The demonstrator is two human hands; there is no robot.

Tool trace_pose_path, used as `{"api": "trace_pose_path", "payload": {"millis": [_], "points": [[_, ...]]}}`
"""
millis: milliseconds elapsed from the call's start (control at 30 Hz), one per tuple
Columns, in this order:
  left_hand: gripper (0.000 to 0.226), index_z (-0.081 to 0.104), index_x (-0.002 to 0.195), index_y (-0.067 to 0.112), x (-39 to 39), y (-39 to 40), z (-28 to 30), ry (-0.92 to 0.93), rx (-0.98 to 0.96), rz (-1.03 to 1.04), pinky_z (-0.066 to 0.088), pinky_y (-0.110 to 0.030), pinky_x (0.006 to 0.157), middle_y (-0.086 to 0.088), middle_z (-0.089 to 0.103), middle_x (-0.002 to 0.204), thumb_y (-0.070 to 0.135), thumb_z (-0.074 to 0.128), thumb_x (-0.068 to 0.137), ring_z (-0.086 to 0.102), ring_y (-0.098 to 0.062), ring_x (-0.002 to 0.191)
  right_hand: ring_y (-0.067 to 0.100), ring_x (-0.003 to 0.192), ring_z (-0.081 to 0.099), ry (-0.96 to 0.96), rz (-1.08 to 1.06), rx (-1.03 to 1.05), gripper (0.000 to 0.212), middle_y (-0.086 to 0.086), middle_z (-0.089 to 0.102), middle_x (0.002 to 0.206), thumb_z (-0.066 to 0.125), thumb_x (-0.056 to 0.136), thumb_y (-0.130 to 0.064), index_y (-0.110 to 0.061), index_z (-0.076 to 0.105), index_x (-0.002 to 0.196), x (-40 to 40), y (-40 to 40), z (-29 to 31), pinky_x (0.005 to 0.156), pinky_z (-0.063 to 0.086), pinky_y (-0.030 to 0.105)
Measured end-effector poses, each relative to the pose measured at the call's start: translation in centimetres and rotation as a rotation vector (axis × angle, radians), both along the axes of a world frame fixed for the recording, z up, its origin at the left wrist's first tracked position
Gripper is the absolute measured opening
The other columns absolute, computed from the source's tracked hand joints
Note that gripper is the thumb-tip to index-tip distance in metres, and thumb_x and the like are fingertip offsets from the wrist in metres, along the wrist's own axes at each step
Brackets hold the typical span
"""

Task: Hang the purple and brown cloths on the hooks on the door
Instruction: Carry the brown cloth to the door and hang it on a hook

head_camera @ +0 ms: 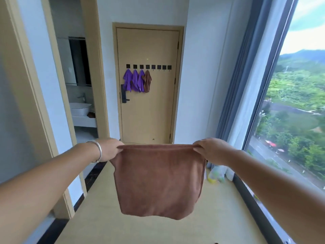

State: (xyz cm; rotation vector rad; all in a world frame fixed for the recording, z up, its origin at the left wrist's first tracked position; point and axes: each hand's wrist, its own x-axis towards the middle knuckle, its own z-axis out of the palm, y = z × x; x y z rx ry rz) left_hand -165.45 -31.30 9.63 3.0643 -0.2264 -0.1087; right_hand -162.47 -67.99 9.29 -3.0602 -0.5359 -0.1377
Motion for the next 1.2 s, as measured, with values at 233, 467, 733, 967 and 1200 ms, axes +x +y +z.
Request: {"api": "trace_pose_path", "payload": {"millis": [233,467,733,967,1200], "points": [[0.032,0.058,0.082,0.015,-0.5,0.7,6.9,-0.310,0.128,0.050,0.035,-0.027,0.054,-0.001,0.063,0.082,0.020,0.030,0.098,0.054,-0.016,0.069,0.017,0.111,0.055,-0.175,-0.018,-0.005,0.037,-0.010,0.063,0.117,0.027,0.100,-0.046,-0.039,0.058,0.117,-1.3,0.8,6.7,0.092,0.045,0.038],[0.029,0.051,0.076,0.025,0.3,2.7,7.9,-0.498,0.205,0.069,0.044,-0.033,0.063,0.005,0.058,0.078,0.023,0.029,0.095,0.056,-0.015,0.072,0.017,0.119,0.051,-0.435,-0.090,0.070,0.036,-0.011,0.057,0.130,0.029,0.101,-0.044,-0.035,0.056,0.123,-1.6,3.1,8.5,0.097,0.038,0.035],[0.033,0.052,0.078,0.025,2.5,5.8,6.8,-0.456,0.215,0.090,0.043,-0.032,0.063,0.007,0.058,0.083,0.026,0.025,0.096,0.058,-0.016,0.076,0.012,0.123,0.047,-0.379,-0.033,-0.005,0.040,-0.014,0.056,0.129,0.024,0.101,-0.047,-0.038,0.055,0.125,0.1,5.5,7.4,0.103,0.035,0.034],[0.031,0.053,0.081,0.026,7.7,6.5,6.9,-0.469,0.218,0.102,0.046,-0.033,0.069,0.008,0.057,0.087,0.024,0.027,0.097,0.057,-0.017,0.081,0.012,0.128,0.043,-0.354,-0.032,-0.010,0.042,-0.013,0.054,0.133,0.024,0.101,-0.048,-0.038,0.053,0.130,7.3,6.4,7.1,0.106,0.032,0.034],[0.031,0.055,0.082,0.025,16.7,5.9,7.2,-0.445,0.238,0.133,0.047,-0.033,0.072,0.007,0.059,0.088,0.022,0.028,0.098,0.057,-0.016,0.081,0.014,0.125,0.044,-0.373,-0.001,-0.025,0.042,-0.010,0.055,0.129,0.024,0.101,-0.047,-0.033,0.057,0.123,17.9,6.3,7.2,0.103,0.035,0.035]]}}
